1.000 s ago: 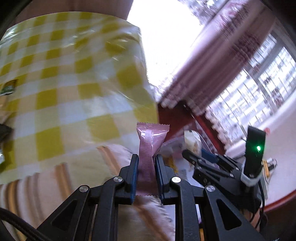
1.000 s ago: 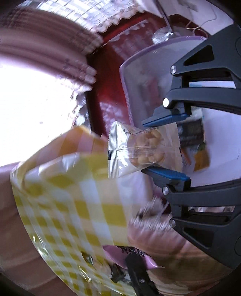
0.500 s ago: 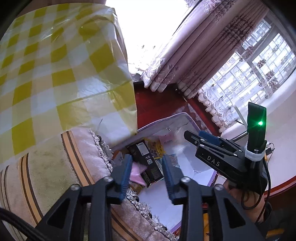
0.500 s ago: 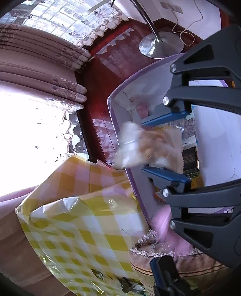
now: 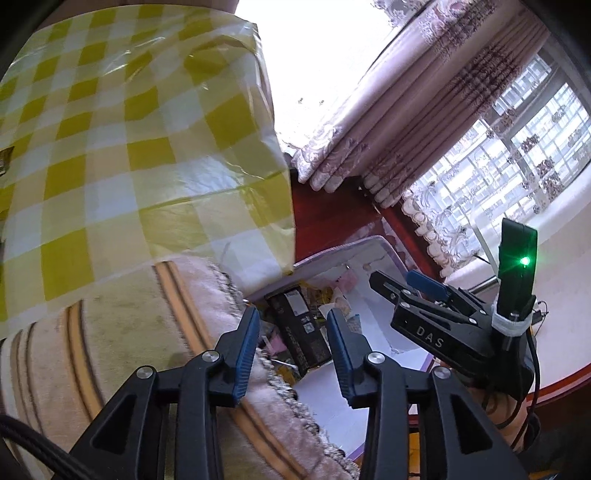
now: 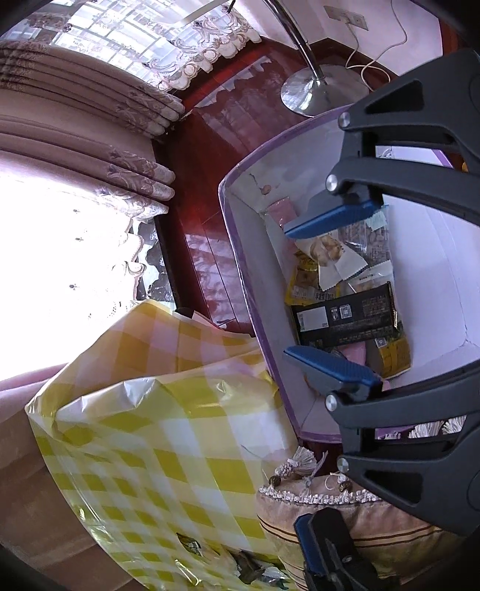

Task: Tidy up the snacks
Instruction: 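Withdraw both open grippers from the box back to the table snacks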

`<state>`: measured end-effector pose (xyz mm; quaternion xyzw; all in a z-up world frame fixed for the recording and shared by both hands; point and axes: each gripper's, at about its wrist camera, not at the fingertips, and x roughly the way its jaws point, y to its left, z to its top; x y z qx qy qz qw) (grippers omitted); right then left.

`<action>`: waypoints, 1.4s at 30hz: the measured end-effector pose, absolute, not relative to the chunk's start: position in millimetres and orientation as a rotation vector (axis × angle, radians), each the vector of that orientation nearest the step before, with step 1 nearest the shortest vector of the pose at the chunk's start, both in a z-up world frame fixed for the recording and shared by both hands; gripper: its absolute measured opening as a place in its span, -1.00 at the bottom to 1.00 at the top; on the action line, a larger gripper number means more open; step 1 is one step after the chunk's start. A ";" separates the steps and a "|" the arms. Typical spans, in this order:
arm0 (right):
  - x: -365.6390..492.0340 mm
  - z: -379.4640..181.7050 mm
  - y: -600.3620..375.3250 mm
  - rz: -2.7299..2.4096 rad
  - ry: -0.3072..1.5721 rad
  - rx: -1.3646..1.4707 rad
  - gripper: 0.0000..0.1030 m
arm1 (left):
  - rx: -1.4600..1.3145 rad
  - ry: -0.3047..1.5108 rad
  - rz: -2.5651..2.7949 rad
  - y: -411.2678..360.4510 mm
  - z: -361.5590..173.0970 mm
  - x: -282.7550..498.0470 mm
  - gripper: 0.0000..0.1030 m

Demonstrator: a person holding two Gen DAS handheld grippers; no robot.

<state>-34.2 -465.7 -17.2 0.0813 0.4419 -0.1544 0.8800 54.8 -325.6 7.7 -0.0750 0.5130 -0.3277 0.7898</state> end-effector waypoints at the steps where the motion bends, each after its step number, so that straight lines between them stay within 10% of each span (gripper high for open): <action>1: -34.0 -16.6 -463.7 -0.318 0.920 0.167 0.25 | -0.166 1.103 -0.699 -323.2 7.7 55.9 -0.23; 42: 33.2 -1.6 -246.4 0.132 0.897 -0.058 0.26 | -0.590 0.960 -0.074 -4.6 -11.7 68.2 -0.23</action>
